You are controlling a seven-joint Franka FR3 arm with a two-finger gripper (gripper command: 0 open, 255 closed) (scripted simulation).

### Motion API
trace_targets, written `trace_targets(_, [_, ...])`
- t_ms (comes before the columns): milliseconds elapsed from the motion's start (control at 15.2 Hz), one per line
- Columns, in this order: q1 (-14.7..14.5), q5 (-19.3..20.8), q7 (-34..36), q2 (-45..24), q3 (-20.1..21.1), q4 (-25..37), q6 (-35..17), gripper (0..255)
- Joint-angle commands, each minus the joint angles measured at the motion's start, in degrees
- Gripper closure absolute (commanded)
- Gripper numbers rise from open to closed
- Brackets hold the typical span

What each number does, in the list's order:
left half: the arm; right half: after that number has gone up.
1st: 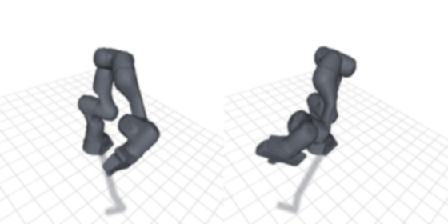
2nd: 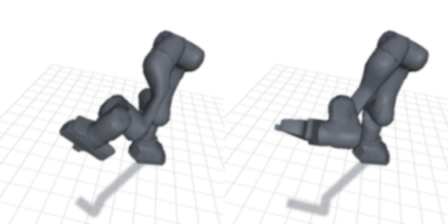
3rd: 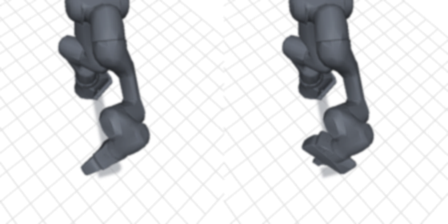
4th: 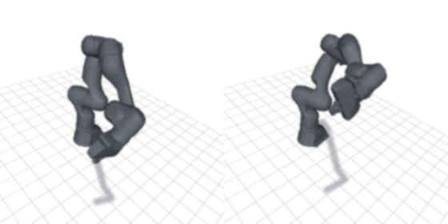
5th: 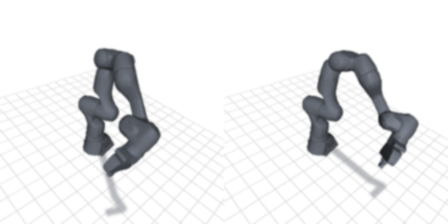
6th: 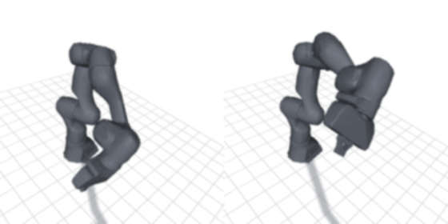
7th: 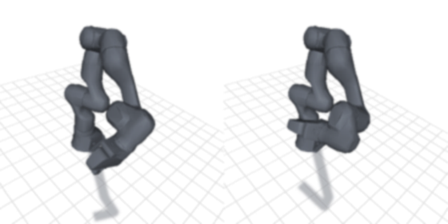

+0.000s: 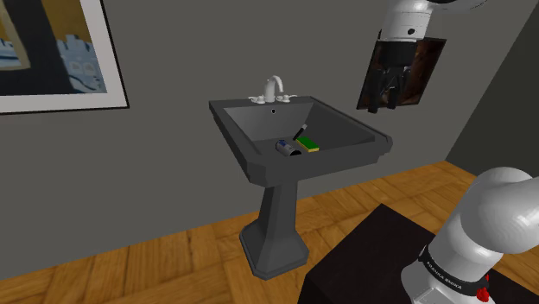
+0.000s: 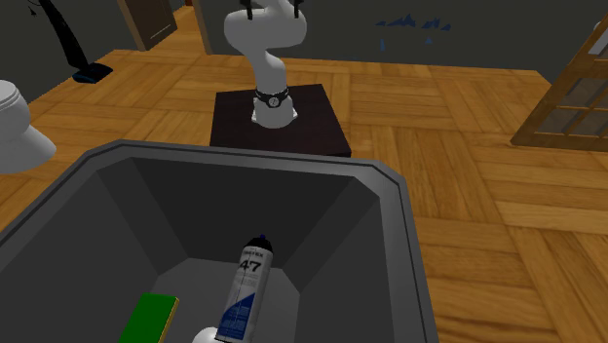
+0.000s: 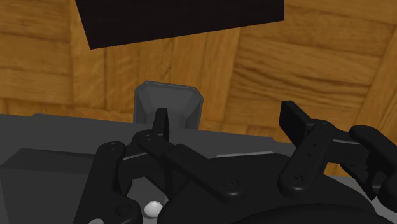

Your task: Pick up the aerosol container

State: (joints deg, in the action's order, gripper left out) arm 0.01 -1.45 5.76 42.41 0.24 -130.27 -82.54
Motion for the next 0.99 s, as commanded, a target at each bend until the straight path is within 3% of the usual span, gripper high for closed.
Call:
trace_targets(0, [0.0,0.0,0.0,0.0,0.0,0.0,0.0,0])
trace_targets(462, [0.75,0.26,-2.38,-11.86,-2.48,0.17,-11.11,0])
trace_targets(924, [1.23,-0.63,-5.0,-25.68,-4.73,4.15,-20.27,0])
